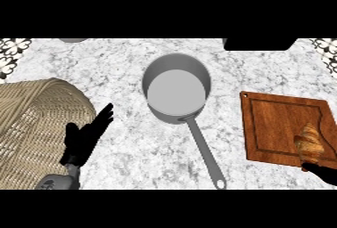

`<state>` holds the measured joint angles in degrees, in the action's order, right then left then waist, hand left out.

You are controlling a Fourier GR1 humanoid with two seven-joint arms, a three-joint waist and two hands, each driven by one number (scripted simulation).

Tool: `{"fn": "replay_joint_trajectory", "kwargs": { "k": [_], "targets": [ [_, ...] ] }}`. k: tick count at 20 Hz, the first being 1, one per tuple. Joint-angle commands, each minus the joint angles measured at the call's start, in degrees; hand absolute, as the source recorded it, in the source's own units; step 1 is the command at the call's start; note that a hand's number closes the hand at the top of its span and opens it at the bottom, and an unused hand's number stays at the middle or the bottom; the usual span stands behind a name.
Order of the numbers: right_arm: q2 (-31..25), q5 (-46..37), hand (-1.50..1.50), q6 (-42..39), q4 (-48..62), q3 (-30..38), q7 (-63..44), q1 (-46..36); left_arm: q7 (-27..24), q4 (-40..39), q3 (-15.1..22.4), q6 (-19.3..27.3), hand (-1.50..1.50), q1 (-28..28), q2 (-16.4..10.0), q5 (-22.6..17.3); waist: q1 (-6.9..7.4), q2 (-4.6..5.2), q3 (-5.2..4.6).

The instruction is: Pick the croissant from the cutting board and place it in the pot

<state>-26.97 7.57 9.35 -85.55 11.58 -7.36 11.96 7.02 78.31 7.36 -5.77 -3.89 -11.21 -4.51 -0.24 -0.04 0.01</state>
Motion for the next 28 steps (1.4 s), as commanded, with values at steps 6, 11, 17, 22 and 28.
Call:
{"fn": "replay_joint_trajectory", "kwargs": {
  "k": [6,11,17,22,28],
  "targets": [
    [6.21,6.56,-1.50,-5.87,9.55,5.26,10.09,-3.82,-1.27,0.83,0.31,0.03,0.00,2.14,1.57,2.38,0.23,0.03,0.01],
    [8.58,4.61,-1.50,-6.80,20.49,4.65,13.68,-11.12,3.01,0.65,-2.60,-1.90,0.00,-2.10,0.62,1.12,0.48,0.10,0.03],
    [8.71,4.32,1.50,-11.69,31.94,6.61,23.72,-12.63,2.02,4.05,-2.94,-3.08,0.00,1.25,0.47,1.18,0.83,0.08,0.07],
    [10.19,0.49,1.50,-8.24,33.75,5.04,27.36,-14.88,0.14,-1.12,-1.90,-1.65,0.00,-0.70,2.73,3.36,0.53,0.16,0.04],
    [10.71,3.25,1.50,-10.89,37.60,7.74,32.13,-17.03,2.82,1.23,-2.29,-1.59,0.00,-0.93,2.35,2.99,0.71,0.17,0.09]
  ]
}}
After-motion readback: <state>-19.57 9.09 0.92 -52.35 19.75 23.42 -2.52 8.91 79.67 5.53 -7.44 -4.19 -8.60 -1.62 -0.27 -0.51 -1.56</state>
